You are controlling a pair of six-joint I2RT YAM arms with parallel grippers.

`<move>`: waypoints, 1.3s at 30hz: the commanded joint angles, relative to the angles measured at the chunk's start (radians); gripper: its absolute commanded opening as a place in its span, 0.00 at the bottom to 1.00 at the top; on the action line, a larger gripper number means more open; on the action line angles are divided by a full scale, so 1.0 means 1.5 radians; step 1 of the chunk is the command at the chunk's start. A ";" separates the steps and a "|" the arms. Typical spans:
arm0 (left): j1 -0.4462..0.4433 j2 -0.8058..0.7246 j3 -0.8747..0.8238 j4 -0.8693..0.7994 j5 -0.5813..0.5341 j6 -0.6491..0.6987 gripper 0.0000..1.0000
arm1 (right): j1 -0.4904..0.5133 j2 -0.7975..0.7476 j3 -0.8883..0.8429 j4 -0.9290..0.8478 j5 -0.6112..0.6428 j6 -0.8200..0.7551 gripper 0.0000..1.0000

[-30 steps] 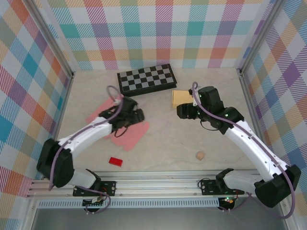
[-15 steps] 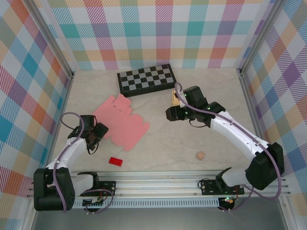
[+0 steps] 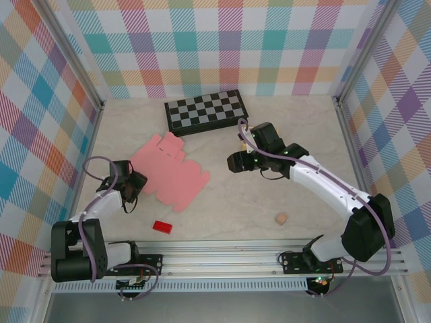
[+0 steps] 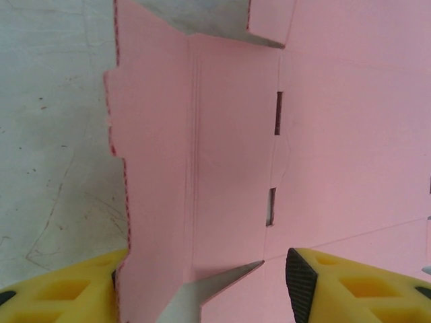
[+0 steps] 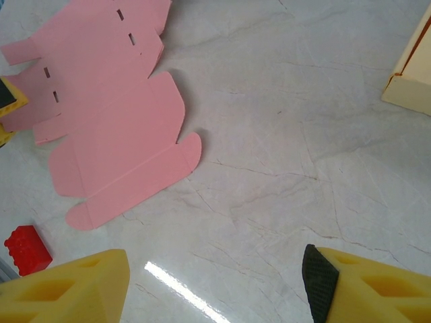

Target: Fold the paper box

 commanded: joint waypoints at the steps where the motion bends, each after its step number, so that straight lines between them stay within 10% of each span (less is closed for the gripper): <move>1: 0.006 0.019 -0.007 0.014 -0.018 0.012 0.55 | 0.005 0.008 0.023 0.009 -0.011 -0.009 0.70; 9: 0.005 0.022 0.038 0.030 0.027 0.063 0.00 | 0.007 0.015 0.036 0.007 -0.019 -0.021 0.70; 21: -0.118 -0.219 0.216 -0.142 0.053 0.191 0.00 | 0.007 0.033 0.174 -0.001 -0.063 -0.251 0.72; 39: -0.399 -0.098 0.491 -0.191 0.127 0.595 0.00 | -0.078 0.083 0.202 0.065 -0.263 -0.528 0.73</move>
